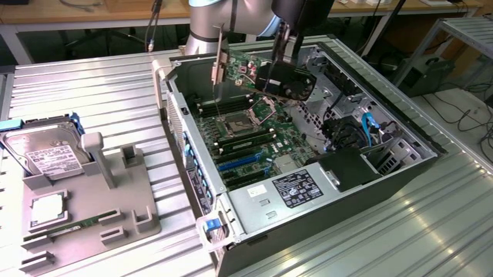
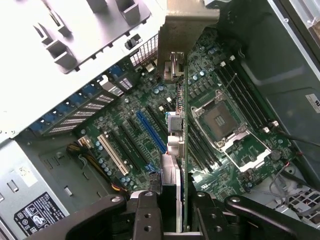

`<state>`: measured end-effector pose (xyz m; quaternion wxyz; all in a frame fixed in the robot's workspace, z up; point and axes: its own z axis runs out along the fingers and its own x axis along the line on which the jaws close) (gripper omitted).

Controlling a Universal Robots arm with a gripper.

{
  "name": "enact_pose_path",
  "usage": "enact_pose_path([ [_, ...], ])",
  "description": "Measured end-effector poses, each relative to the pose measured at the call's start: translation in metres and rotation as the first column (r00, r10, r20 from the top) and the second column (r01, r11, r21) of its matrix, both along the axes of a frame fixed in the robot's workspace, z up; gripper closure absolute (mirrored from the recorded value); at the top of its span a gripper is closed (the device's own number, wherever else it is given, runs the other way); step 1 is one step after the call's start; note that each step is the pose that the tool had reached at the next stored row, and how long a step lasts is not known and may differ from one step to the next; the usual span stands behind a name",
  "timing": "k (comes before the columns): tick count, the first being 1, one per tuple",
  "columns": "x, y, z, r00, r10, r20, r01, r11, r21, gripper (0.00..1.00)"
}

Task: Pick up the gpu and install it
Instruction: 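Insert the gpu into the slot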

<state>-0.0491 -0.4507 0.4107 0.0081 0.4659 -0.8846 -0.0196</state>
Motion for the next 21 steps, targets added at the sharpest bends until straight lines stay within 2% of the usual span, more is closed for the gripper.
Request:
enact_pose_path([
  [9, 0.0, 0.0, 0.0, 0.9977, 0.068, 0.0, -0.068, 0.9977, 0.0, 0.72],
  [21, 0.0, 0.0, 0.0, 0.9885, 0.151, 0.0, -0.151, 0.9885, 0.0, 0.72],
])
